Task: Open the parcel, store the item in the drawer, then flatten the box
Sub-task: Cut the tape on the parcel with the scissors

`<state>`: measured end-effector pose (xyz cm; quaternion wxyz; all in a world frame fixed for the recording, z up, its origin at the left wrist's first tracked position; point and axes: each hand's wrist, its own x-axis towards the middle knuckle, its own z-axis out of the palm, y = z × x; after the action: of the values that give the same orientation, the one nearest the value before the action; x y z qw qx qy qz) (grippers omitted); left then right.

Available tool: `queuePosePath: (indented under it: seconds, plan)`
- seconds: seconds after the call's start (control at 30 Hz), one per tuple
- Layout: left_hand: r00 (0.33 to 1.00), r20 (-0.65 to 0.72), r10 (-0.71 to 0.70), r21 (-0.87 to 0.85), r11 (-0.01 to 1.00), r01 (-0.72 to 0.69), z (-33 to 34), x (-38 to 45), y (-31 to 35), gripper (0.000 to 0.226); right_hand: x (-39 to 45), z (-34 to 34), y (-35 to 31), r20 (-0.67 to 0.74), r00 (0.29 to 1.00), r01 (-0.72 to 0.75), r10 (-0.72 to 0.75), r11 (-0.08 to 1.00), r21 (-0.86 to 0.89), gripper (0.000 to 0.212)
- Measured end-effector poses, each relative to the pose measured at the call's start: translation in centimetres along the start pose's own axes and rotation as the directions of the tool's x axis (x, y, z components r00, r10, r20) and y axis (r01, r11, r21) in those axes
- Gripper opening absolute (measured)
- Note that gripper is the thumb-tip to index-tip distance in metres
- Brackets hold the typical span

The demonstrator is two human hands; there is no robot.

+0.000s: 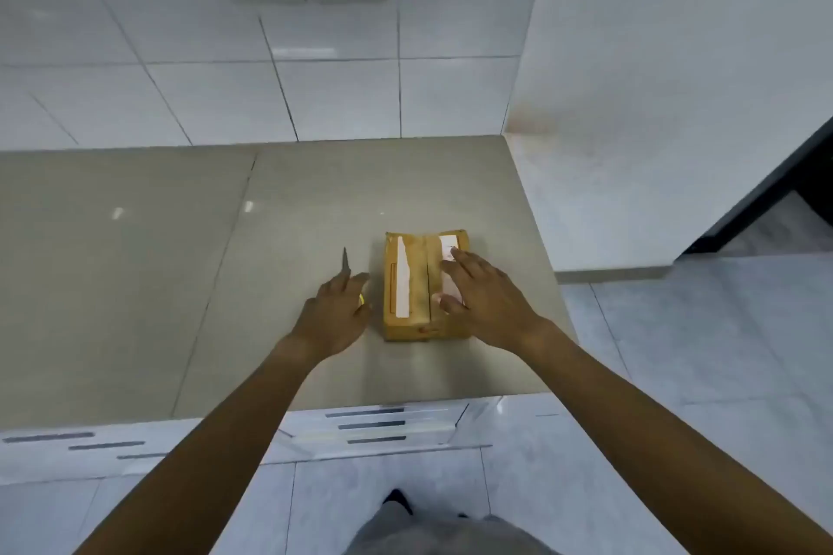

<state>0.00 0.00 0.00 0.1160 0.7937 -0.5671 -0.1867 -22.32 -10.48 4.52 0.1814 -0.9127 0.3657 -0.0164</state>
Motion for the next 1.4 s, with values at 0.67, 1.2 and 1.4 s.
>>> queuePosePath:
  seconds: [0.67, 1.2, 1.4]
  plan:
    - [0.966, -0.102, -0.237, -0.032, 0.972, 0.235, 1.5, 4.1, -1.1, 0.019, 2.4, 4.0, 2.8, 0.111, 0.985, 0.144, -0.132, 0.983, -0.111, 0.093]
    - [0.917, 0.047, 0.397, -0.196, 0.904, -0.381, -1.8, -3.7, -5.1, 0.003, 2.5, 5.1, 3.4, 0.033, 0.982, 0.187, -0.185, 0.981, -0.044, 0.09]
    - [0.923, 0.04, 0.383, -0.171, 0.913, -0.371, -1.3, -3.1, -4.5, 0.005, 2.4, 5.1, 3.3, 0.024, 0.983, 0.183, -0.182, 0.983, -0.032, 0.091]
